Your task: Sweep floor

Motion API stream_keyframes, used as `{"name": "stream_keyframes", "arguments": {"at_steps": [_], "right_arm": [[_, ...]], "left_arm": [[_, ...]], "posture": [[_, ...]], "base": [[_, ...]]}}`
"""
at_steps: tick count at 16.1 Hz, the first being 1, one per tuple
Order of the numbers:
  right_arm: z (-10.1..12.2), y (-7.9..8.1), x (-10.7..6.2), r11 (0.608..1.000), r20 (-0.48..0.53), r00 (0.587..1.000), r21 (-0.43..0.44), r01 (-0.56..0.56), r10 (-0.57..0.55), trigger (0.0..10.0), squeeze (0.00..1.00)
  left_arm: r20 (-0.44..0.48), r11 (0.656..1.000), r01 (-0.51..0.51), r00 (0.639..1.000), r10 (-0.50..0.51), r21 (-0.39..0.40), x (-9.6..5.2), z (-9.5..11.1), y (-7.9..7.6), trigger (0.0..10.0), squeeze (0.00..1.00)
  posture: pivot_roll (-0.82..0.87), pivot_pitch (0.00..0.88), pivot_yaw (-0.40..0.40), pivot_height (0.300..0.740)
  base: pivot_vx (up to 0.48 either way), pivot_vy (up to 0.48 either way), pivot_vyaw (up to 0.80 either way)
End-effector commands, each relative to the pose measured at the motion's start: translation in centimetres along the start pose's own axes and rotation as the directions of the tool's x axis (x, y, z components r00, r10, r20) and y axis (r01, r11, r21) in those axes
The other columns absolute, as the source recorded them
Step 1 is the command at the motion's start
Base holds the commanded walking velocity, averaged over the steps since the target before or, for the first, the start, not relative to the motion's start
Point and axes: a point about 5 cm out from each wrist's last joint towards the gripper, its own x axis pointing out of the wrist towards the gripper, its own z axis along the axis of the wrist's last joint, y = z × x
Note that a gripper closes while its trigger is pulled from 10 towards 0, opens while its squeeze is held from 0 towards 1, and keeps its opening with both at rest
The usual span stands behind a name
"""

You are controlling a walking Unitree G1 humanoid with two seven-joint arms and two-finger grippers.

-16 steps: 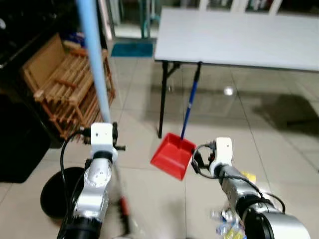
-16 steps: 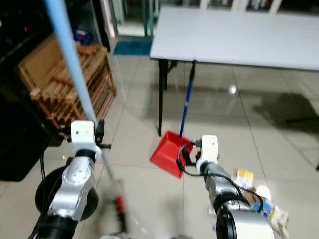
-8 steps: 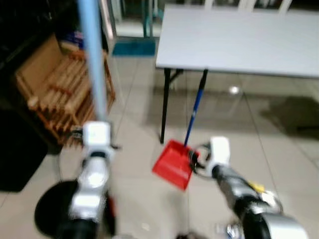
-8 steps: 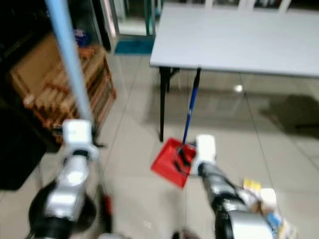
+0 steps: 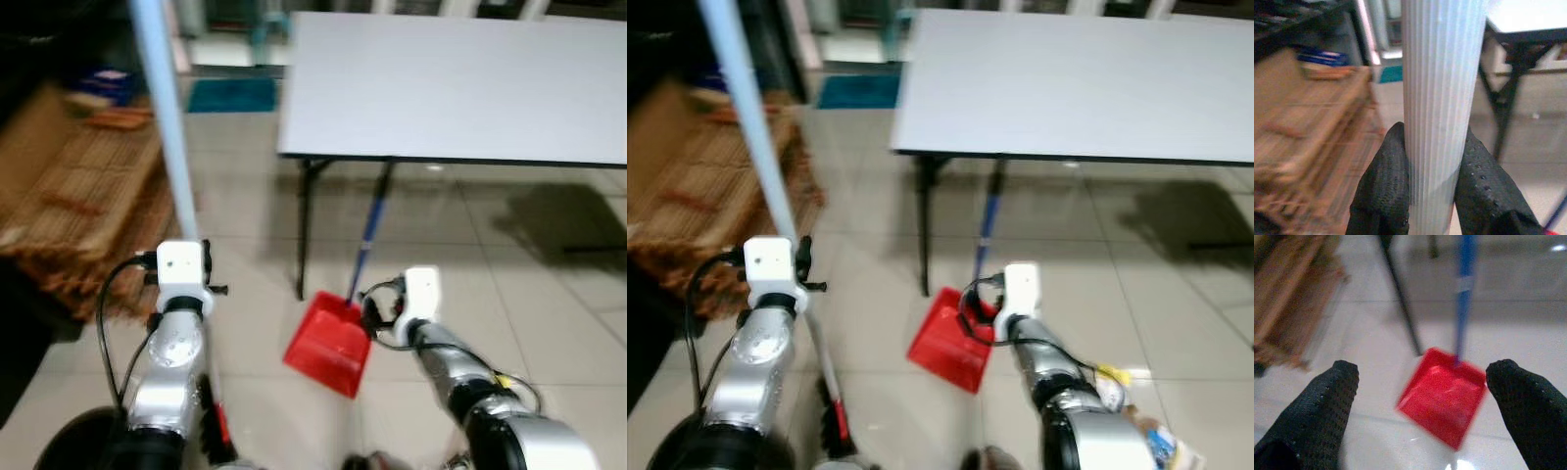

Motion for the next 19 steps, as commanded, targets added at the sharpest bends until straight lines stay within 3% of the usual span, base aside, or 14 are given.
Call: {"name": "stream_keyframes", "arguments": {"at_steps": [1, 16, 19], "right_arm": [[0.15, 0.71, 0.23, 1.0, 0.006, 1.0, 0.008, -0.013, 0.013, 10.0, 0.0], [0.13, 0.72, 0.21, 0.999, -0.001, 0.999, 0.005, -0.041, 0.041, 10.0, 0.0], [0.15, 0.79, 0.23, 0.999, -0.001, 0.999, 0.006, -0.043, 0.043, 10.0, 0.0]], "left_arm": [[0.071, 1.0, 0.009, 0.997, -0.008, -0.011, 0.28, 1.37, -0.11, 10.0, 0.0], [0.064, 0.999, 0.024, 0.998, -0.023, -0.022, 0.14, 1.28, -0.43, 10.0, 0.0], [0.062, 1.0, 0.02, 0.998, -0.019, -0.019, 0.19, 1.26, -0.35, 10.0, 0.0]], "posture": [[0.11, 0.114, -0.013, 0.74], [0.11, 0.117, -0.017, 0.74], [0.11, 0.113, -0.015, 0.74]], "base": [[0.0, 0.0, 0.0], [0.0, 0.0, 0.0], [0.246, 0.0, 0.0]]}}
